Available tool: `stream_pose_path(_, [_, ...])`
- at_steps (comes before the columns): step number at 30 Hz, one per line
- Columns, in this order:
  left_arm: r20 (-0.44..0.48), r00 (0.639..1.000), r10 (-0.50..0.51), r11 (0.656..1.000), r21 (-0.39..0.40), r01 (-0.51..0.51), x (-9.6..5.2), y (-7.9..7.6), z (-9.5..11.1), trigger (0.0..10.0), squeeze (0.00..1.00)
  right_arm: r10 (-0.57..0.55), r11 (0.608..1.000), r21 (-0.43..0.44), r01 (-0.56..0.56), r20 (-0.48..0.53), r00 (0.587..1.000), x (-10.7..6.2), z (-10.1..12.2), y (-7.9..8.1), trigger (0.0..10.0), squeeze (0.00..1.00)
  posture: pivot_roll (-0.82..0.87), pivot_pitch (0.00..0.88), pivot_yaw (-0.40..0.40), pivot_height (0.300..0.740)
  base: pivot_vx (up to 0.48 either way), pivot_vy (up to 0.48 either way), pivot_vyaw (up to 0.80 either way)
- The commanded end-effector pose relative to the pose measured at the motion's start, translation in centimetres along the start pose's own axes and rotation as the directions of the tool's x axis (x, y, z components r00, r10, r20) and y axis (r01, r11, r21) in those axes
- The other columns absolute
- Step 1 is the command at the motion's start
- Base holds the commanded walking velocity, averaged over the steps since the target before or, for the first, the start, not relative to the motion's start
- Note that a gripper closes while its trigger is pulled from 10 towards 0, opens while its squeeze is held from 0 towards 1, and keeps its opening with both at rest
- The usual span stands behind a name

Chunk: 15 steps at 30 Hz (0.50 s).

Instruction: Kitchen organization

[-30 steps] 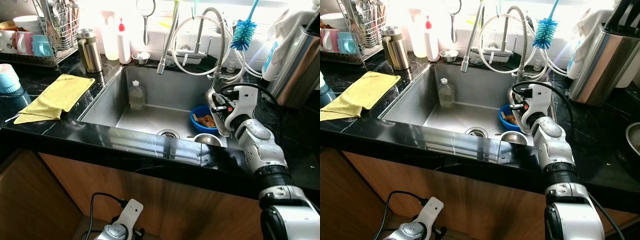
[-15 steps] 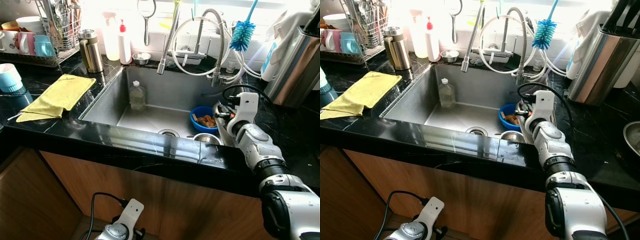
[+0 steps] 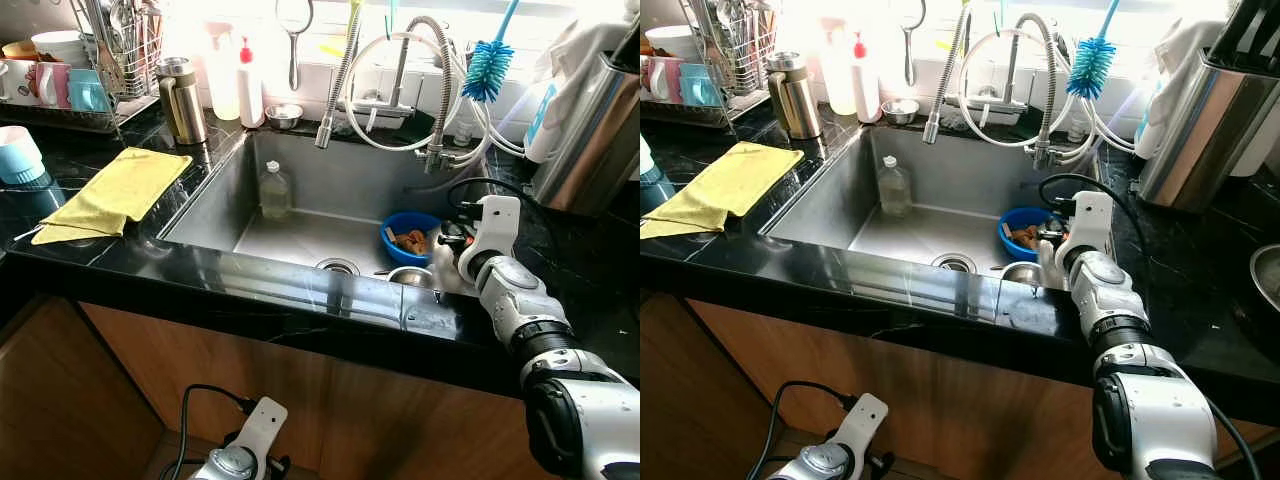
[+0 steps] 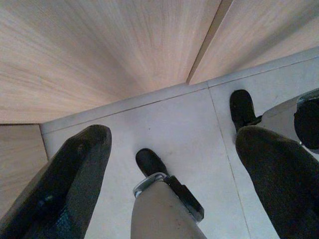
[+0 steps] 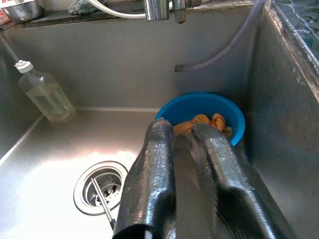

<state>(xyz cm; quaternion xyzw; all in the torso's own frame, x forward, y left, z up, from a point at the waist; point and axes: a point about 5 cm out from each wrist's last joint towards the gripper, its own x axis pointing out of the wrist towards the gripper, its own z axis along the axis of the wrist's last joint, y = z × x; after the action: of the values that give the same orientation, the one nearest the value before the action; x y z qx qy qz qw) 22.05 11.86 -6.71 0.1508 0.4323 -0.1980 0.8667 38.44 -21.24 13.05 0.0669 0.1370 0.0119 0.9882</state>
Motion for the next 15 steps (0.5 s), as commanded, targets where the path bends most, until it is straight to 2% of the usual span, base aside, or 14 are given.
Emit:
stream_pose_path(1, [0.005,1.0,0.003,1.0,0.01,-0.003,0.0,0.1,0.1,10.0,0.0,-0.016,1.0,0.009,0.016,0.01,1.0,0.1,0.4,-0.2,10.0,1.0,0.08,0.0,-0.073,0.736,0.0,0.0,0.0])
stream_pose_path(6, [0.005,1.0,0.002,1.0,0.01,-0.002,0.0,0.1,0.1,10.0,0.0,-0.022,1.0,0.005,0.022,0.014,1.0,0.1,0.5,-0.2,10.0,1.0,0.08,0.0,-0.074,0.736,0.0,0.0,0.0])
stream_pose_path(7, [0.005,1.0,0.001,1.0,0.01,-0.001,0.0,0.1,0.1,10.0,0.0,-0.023,1.0,-0.003,0.023,0.026,0.999,0.1,0.7,-0.2,10.0,0.09,0.08,0.0,-0.073,0.736,0.0,0.0,0.0])
stream_pose_path(8, [0.005,1.0,0.002,1.0,0.01,-0.002,0.0,0.1,0.1,10.0,0.0,-0.022,1.0,-0.021,0.023,0.041,0.999,0.1,1.0,-0.1,10.0,0.0,0.08,0.0,-0.073,0.736,0.0,0.0,0.0])
stream_pose_path(10, [0.004,1.0,0.002,1.0,0.01,-0.002,0.0,0.1,0.1,10.0,0.0,-0.021,0.999,-0.034,0.023,0.051,0.999,0.1,1.2,-0.1,10.0,0.0,0.08,0.0,-0.073,0.736,0.0,0.0,0.0])
stream_pose_path(12, [0.004,1.0,0.003,1.0,0.011,-0.003,0.0,0.1,0.1,10.0,0.0,-0.019,0.996,-0.088,0.026,0.081,0.997,0.1,1.6,0.2,10.0,0.0,0.08,0.0,-0.072,0.736,0.0,0.0,0.0])
stream_pose_path(15, [0.004,1.0,0.004,1.0,0.013,-0.004,0.0,0.1,0.0,10.0,0.0,-0.016,0.993,-0.117,0.033,0.147,0.989,0.0,2.2,0.5,10.0,0.0,0.08,0.0,-0.07,0.736,0.0,0.0,0.0])
